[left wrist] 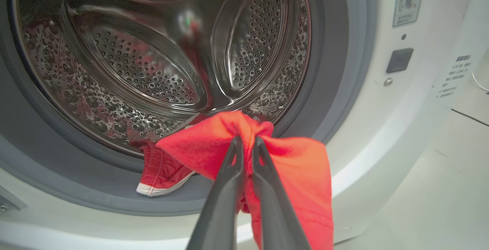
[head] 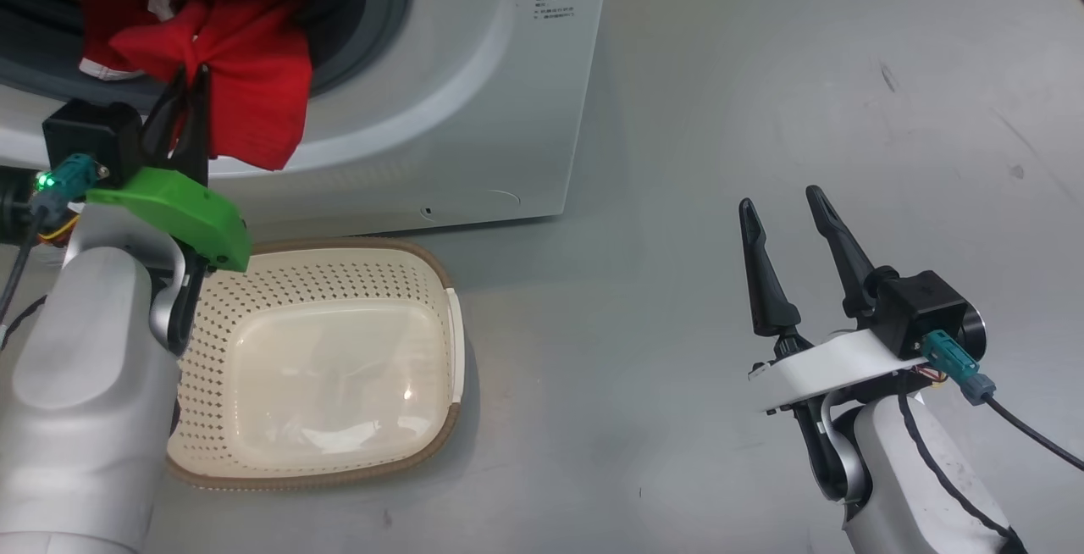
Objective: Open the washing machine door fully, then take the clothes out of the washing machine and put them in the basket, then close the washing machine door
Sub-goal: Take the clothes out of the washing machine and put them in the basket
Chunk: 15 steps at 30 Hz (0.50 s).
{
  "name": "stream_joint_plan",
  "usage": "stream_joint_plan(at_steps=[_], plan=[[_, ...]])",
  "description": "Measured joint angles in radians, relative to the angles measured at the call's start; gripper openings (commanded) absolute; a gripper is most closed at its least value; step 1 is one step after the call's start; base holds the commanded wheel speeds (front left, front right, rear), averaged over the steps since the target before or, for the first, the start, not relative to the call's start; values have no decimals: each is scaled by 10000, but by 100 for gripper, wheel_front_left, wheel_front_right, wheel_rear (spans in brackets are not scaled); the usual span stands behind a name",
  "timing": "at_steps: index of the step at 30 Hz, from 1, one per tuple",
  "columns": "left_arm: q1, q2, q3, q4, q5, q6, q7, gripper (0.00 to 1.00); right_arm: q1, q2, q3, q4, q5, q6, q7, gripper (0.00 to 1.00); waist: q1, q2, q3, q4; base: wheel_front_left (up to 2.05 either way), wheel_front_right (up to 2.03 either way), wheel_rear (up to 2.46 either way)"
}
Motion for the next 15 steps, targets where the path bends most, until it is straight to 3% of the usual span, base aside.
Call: stream_joint_plan(at_steps=[15], plan=[[1163, -35, -380, -1367, 163, 0, -219, 0, 404, -6, -182, 136, -54, 146, 0, 100, 0, 0, -862, 612, 0, 0, 0]])
